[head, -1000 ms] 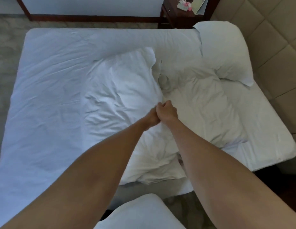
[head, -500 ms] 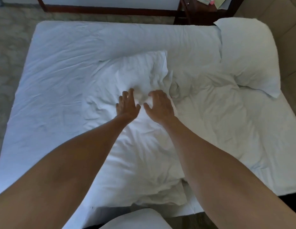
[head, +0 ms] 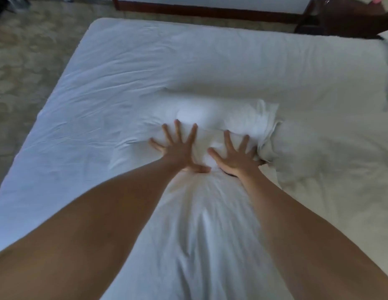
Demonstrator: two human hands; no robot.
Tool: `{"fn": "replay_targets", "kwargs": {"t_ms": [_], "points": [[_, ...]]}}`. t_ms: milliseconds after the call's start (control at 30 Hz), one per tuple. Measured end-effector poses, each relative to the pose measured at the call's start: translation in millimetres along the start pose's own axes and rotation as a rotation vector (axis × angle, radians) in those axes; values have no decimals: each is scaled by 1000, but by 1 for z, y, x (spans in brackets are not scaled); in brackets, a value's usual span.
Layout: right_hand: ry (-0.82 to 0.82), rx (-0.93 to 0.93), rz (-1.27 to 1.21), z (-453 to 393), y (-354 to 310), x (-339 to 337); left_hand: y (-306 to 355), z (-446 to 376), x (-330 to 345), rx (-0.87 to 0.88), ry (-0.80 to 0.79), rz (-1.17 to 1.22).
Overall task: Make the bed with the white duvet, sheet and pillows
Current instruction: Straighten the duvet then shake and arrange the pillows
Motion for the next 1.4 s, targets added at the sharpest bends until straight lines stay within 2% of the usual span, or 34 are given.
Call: {"fn": "replay_targets", "kwargs": {"t_ms": [267,467,567,700,867,1100,1300,1400], "points": [[34,-99,16,-71,12,65,5,-64,76,-44,64,-80],[33,-177,18,-74,17,85,4,-59,97,-53,148,-109],[39,-229,58,-53,27,86,10,-20,117,-84,204,-149],[-122,-271,74,11,52,100,25,51,145,-115,212,-113],[-148,-274,-16,98,91,140,35,137,176,-49,348,-104],[-131,-262,81,208,141,189,46,258,232,85,404,-129],[-87,-170,268,273,168,210,29,327,256,237,269,-244],[-90,-82,243,291,147,203,-5,346,240,167,289,-184]]}}
Point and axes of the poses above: each hand's wrist, its own z-axis away from the middle knuckle, its own x-axis out of the palm, y = z × x, the point moved 4 cm from there along -z, towards the middle knuckle, and after that the axes turned 8 degrees about x, right-handed, at the moved point
